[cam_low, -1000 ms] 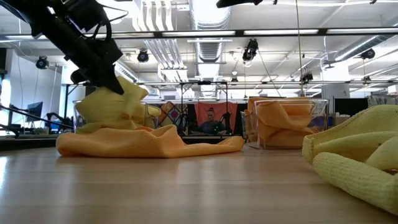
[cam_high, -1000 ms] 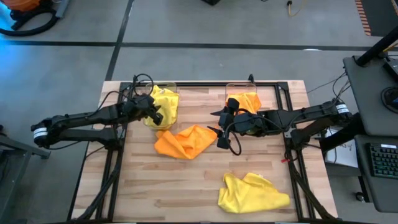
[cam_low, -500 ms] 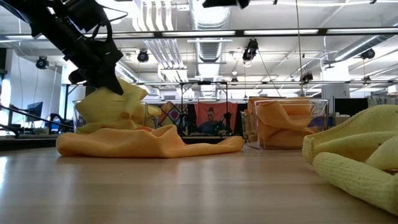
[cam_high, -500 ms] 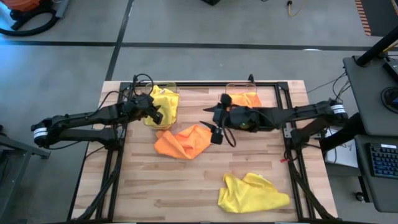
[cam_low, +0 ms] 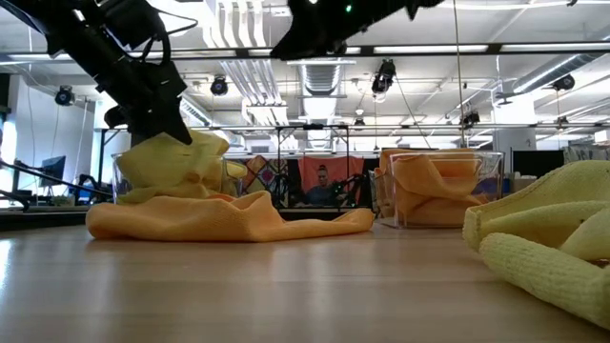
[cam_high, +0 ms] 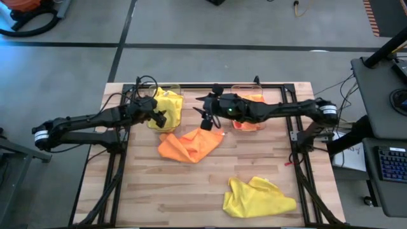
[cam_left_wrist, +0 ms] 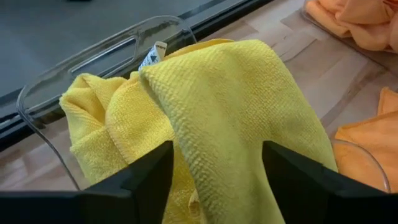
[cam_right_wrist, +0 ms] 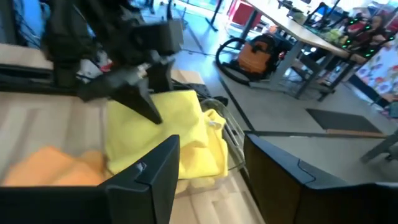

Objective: Sort microfiber towel by color & place in baskets
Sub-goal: Put the yellow microfiber cloth into the left transparent bin

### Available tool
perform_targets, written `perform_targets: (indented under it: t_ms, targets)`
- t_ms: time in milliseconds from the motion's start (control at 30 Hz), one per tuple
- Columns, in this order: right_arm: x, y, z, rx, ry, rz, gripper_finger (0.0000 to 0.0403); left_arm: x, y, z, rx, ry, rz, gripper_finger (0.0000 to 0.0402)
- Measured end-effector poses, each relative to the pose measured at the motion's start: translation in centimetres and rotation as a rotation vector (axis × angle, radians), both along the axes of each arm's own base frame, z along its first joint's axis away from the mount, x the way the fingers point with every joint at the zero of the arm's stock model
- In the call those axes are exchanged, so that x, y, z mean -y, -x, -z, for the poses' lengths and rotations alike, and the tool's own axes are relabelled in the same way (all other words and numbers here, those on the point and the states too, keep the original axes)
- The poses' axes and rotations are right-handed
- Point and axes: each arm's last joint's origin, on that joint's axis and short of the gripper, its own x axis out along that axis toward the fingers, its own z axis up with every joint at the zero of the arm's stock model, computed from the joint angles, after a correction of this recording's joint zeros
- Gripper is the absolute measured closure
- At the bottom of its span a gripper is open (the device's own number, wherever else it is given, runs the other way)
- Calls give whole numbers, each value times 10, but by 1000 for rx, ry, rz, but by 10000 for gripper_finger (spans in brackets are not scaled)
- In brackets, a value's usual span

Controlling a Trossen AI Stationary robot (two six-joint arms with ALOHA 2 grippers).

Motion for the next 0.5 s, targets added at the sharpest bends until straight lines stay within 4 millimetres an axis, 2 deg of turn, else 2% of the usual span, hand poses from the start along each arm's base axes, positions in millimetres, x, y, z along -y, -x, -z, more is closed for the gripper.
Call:
perform_targets:
  t_ms: [200,400,500]
  targets:
    - [14,-14,19,3,7,29,259,1,1,-5,-32,-11,29,145]
    - [22,-29,35,-43,3,42,292,2,3,-23,-95,-42,75,141]
    - [23,-33,36,-55,14,37,308,2,4,-36,-131,-65,109,141]
